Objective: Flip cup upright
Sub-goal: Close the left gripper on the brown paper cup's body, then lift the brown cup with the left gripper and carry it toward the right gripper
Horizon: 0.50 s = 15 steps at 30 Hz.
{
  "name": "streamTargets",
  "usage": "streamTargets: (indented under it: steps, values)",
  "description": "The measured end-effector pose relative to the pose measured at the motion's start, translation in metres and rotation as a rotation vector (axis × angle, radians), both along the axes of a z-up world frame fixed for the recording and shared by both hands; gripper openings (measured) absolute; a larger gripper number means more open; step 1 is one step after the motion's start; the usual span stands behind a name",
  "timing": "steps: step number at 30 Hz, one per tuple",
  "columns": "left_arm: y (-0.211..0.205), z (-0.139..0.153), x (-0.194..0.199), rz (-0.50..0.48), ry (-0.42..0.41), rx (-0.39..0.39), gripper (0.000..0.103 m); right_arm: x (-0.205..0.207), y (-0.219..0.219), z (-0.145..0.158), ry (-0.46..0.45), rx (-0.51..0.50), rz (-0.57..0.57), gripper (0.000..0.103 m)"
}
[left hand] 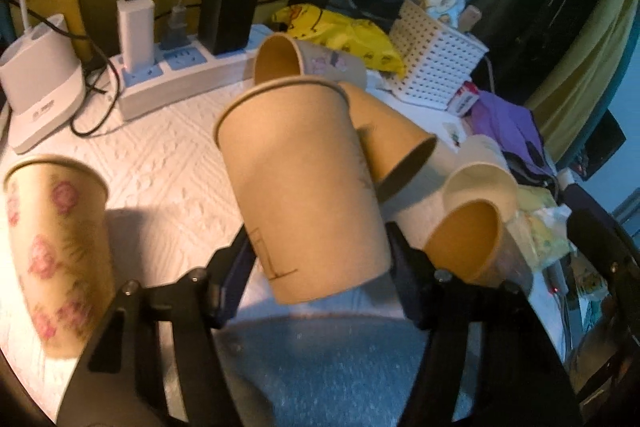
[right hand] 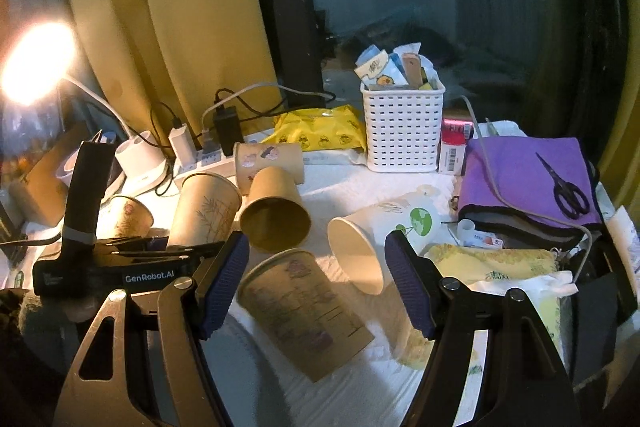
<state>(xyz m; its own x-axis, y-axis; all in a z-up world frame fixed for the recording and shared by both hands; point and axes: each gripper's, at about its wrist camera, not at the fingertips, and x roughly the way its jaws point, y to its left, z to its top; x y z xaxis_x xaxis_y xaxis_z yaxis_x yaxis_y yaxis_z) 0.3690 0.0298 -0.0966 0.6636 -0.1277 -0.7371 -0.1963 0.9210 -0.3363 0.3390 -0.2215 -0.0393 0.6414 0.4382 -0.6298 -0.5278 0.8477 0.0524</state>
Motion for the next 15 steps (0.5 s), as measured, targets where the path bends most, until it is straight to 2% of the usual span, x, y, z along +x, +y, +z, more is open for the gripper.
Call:
streamTargets:
  steps: [15]
  values:
    - [-0.02,0.044,-0.092,-0.094,-0.136,0.104,0.064,-0.061,0.001,0.027,-0.021,0.015,-0.01,0.074]
